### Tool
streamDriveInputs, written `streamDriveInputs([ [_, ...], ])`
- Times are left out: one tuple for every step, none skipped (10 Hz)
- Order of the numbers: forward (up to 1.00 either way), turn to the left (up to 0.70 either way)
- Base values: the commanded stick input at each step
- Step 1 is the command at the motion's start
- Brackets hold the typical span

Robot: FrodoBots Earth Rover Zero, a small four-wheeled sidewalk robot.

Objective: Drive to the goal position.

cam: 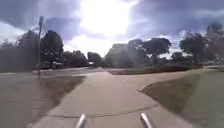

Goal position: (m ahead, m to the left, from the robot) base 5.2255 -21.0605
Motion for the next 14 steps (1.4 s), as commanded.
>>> streamDriveInputs([
  [1.0, 0.0],
  [1.0, 0.0],
  [1.0, 0.0],
  [1.0, 0.0],
  [1.0, 0.0],
  [1.0, 0.0],
  [1.0, 0.0],
  [1.0, -0.4],
  [1.0, -0.4],
  [1.0, -0.4],
  [1.0, -0.4],
  [1.0, -0.4],
  [1.0, -0.4],
  [1.0, -0.4],
])
